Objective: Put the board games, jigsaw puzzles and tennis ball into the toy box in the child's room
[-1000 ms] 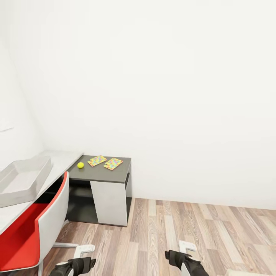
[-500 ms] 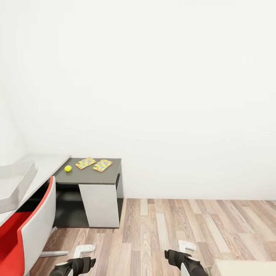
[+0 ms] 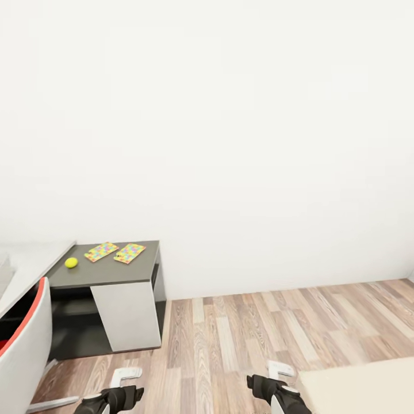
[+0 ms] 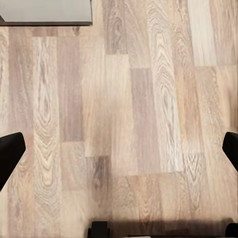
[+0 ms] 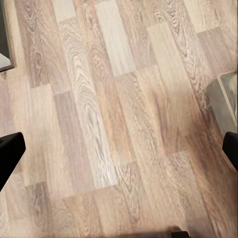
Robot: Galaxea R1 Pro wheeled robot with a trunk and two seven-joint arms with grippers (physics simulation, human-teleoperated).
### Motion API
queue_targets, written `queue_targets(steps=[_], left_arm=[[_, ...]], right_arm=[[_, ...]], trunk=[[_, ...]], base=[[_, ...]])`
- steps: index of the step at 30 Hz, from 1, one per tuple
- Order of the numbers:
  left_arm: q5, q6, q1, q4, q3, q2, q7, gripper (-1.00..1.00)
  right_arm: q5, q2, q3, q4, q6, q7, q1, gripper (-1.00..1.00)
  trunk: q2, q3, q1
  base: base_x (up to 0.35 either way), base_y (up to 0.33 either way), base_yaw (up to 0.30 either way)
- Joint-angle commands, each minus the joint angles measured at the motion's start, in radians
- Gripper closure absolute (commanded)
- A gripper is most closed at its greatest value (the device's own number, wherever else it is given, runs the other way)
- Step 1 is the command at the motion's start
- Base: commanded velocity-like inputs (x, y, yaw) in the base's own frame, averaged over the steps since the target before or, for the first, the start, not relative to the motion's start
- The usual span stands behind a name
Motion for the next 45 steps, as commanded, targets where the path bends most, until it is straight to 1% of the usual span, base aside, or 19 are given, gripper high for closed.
queue_targets(steps=[1,13,22,26,27,28,29,30,31,34,35,37,38,39,40,43,45], left_arm=[[0.001,0.007,0.001,-0.002,0.006,0.0,-0.006,-1.0],[-0.001,0.006,0.002,-0.003,0.007,0.001,-0.006,-1.0],[0.0,0.006,0.002,-0.004,0.008,0.003,-0.008,-1.0],[0.001,0.011,0.001,-0.01,0.009,0.003,-0.02,-1.0],[0.001,0.018,0.0,-0.015,0.01,0.003,-0.037,-1.0],[0.001,0.04,-0.002,-0.033,0.011,0.003,-0.062,-1.0],[0.001,0.062,-0.002,-0.05,0.011,0.003,-0.077,-1.0],[0.001,0.132,-0.004,-0.102,0.011,0.003,-0.112,-1.0],[0.001,0.178,-0.005,-0.137,0.011,0.003,-0.13,-1.0],[-0.001,0.342,-0.006,-0.273,0.011,0.004,-0.188,-1.0],[-0.001,0.437,-0.006,-0.369,0.014,0.008,-0.226,-1.0],[-0.001,0.504,-0.005,-0.453,0.017,0.015,-0.263,-1.0],[-0.001,0.547,-0.003,-0.519,0.02,0.022,-0.297,-1.0],[-0.001,0.547,-0.003,-0.519,0.02,0.022,-0.297,-1.0],[-0.003,0.576,-0.001,-0.566,0.02,0.026,-0.327,-1.0],[-0.007,0.608,0.002,-0.615,0.02,0.031,-0.359,-1.0],[-0.008,0.616,0.003,-0.627,0.023,0.033,-0.367,-1.0]], right_arm=[[-0.007,0.001,-0.002,-0.001,0.004,-0.003,0.0,-1.0],[-0.009,0.001,-0.002,-0.001,0.003,-0.003,-0.001,-1.0],[-0.007,0.0,-0.002,-0.011,0.004,-0.001,-0.001,-1.0],[-0.006,0.002,0.002,-0.065,0.034,-0.001,-0.002,-1.0],[-0.007,0.002,0.003,-0.103,0.076,-0.001,-0.002,-1.0],[-0.006,0.005,0.005,-0.154,0.146,-0.001,-0.002,-1.0],[-0.006,0.007,0.006,-0.186,0.189,-0.001,-0.002,-1.0],[-0.006,0.015,0.006,-0.26,0.279,-0.001,-0.002,-1.0],[-0.006,0.02,0.006,-0.301,0.323,-0.001,-0.002,-1.0],[-0.007,0.034,0.005,-0.433,0.435,-0.001,-0.002,-1.0],[-0.008,0.04,0.004,-0.506,0.485,-0.001,-0.002,-1.0],[-0.009,0.043,0.003,-0.558,0.519,-0.001,-0.002,-1.0],[-0.009,0.046,0.004,-0.592,0.541,-0.001,-0.002,-1.0],[-0.009,0.046,0.004,-0.592,0.541,-0.001,-0.002,-1.0],[-0.007,0.048,0.005,-0.614,0.558,-0.002,-0.002,-1.0],[-0.006,0.05,0.007,-0.643,0.591,-0.003,-0.002,-1.0],[-0.006,0.051,0.007,-0.654,0.612,-0.003,-0.002,-1.0]], trunk=[[-0.001,-0.001,0.0],[-0.001,-0.001,0.0],[-0.001,-0.001,0.0],[-0.001,-0.001,0.0],[-0.001,-0.001,0.0],[-0.001,-0.001,0.0],[-0.001,-0.001,0.0],[-0.001,-0.001,0.0],[-0.001,-0.001,0.0],[-0.001,-0.001,0.0],[-0.001,-0.001,0.0],[-0.001,-0.001,0.0],[-0.001,-0.001,0.0],[-0.001,-0.001,0.0],[-0.001,-0.001,0.0],[-0.001,-0.001,0.0],[-0.001,-0.001,0.0]], base=[[0.0,0.0,-0.281],[-0.011,0.0,-0.281],[-0.198,0.0,-0.281],[-0.086,0.0,-0.281],[-0.033,0.0,-0.281],[-0.021,0.0,-0.281],[-0.017,0.0,-0.281],[-0.011,0.0,-0.281],[-0.009,0.0,-0.281],[-0.006,0.0,-0.281],[-0.003,0.0,-0.281],[-0.002,0.0,-0.281],[-0.001,0.0,-0.281],[-0.001,0.0,-0.281],[-0.001,0.0,-0.281],[0.0,0.0,-0.281],[0.0,0.0,-0.281]])
